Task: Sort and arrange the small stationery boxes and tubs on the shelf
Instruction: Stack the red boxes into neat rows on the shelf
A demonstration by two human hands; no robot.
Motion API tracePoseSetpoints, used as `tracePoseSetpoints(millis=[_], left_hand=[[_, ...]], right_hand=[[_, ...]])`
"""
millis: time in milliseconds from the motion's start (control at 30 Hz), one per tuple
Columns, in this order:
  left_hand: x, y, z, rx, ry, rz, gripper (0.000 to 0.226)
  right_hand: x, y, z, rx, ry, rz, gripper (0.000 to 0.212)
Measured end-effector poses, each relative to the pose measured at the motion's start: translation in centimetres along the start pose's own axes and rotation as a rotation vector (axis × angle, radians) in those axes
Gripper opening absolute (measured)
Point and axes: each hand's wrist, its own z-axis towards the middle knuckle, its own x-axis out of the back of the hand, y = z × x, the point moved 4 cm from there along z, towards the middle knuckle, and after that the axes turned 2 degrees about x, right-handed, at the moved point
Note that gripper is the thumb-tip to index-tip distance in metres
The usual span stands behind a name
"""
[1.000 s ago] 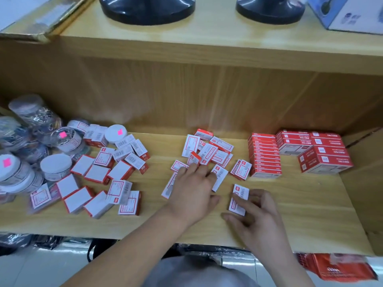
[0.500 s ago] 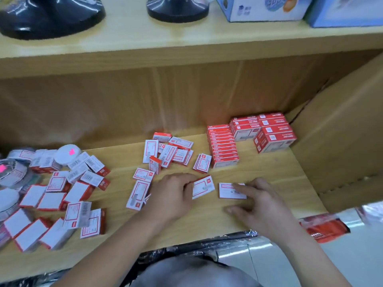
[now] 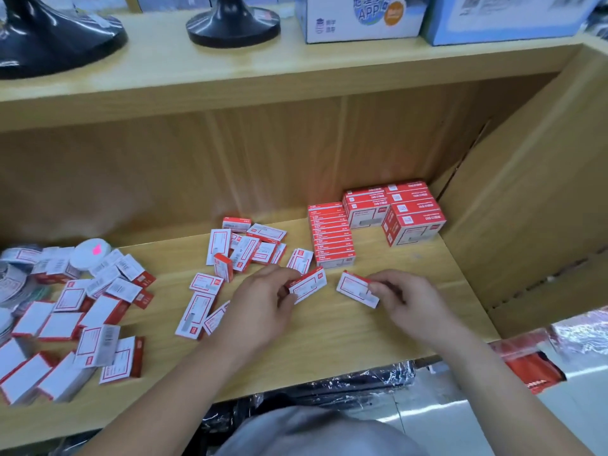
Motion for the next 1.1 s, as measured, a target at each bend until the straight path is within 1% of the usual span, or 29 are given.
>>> tracePoseSetpoints(millis=[67, 133, 167, 233, 333, 400, 500, 567, 600, 667, 700, 767, 833, 1000, 1100], left_hand=[[-0.3, 0.7, 0.1, -0.003, 0.013, 0.042, 0.032], [-0.5, 1.4, 0.4, -0.013, 0.027, 0.073, 0.032], [-0.7, 1.5, 0.6, -0.017, 0.034, 0.078, 0.032], [-1.1, 1.7, 1.2, -0.025, 0.04, 0.056, 0.033], [-1.9, 2.2, 1.9, -0.063, 0.046, 0.063, 0.035], [-2.4, 2.8, 2.1, -0.098, 0.066, 0.058, 0.038], [-2.5, 3.2, 1.7, -0.122, 0.128, -0.051, 0.039], [-2.5, 2.7, 1.3, -0.082, 0.151, -0.122, 0.035], [-2.5, 2.4, 1.1, -0.043, 0.154, -0.116, 0.031], [-2.5, 2.1, 0.9, 0.018, 0.162, 0.017, 0.019], [-2.7, 2.1, 1.0, 0.034, 0.146, 0.084, 0.017], [-3.3, 2.4, 1.5, 0.068, 0.085, 0.135, 0.026], [-3.9, 2.6, 2.0, 0.107, 0.044, 0.128, 0.032], [-4.7, 2.8, 2.6, 0.11, 0.035, 0.196, 0.026], [-5.0, 2.9, 2.7, 0.096, 0.018, 0.248, 0.029]], right_hand=[[0.1, 0.5, -0.1, -0.033, 0.033, 0.097, 0.015], [-0.4, 0.6, -0.5, -0.028, 0.018, 0.188, 0.026], [-0.6, 0.5, -0.7, -0.014, 0.003, 0.209, 0.033], [-1.0, 0.3, -0.8, 0.046, 0.006, 0.175, 0.042], [-1.6, -0.1, -0.3, 0.114, 0.076, 0.08, 0.035], [-1.9, -0.4, 0.1, 0.118, 0.154, 0.043, 0.032], [-2.3, -0.5, 0.5, 0.074, 0.226, 0.066, 0.035], [-2.3, -0.1, 1.0, 0.017, 0.271, 0.11, 0.039], [-2.3, 0.1, 1.3, -0.004, 0.289, 0.106, 0.04], [-2.6, 0.2, 1.8, -0.014, 0.278, 0.05, 0.046], [-2.8, 0.0, 2.1, 0.001, 0.262, 0.011, 0.045], [-3.2, -0.2, 2.4, 0.04, 0.24, -0.046, 0.038], [-3.4, 0.0, 2.5, 0.062, 0.236, -0.079, 0.034], [-3.5, 0.0, 2.7, 0.068, 0.177, -0.158, 0.03], [-3.2, -0.8, 2.3, 0.118, 0.208, -0.209, 0.028]])
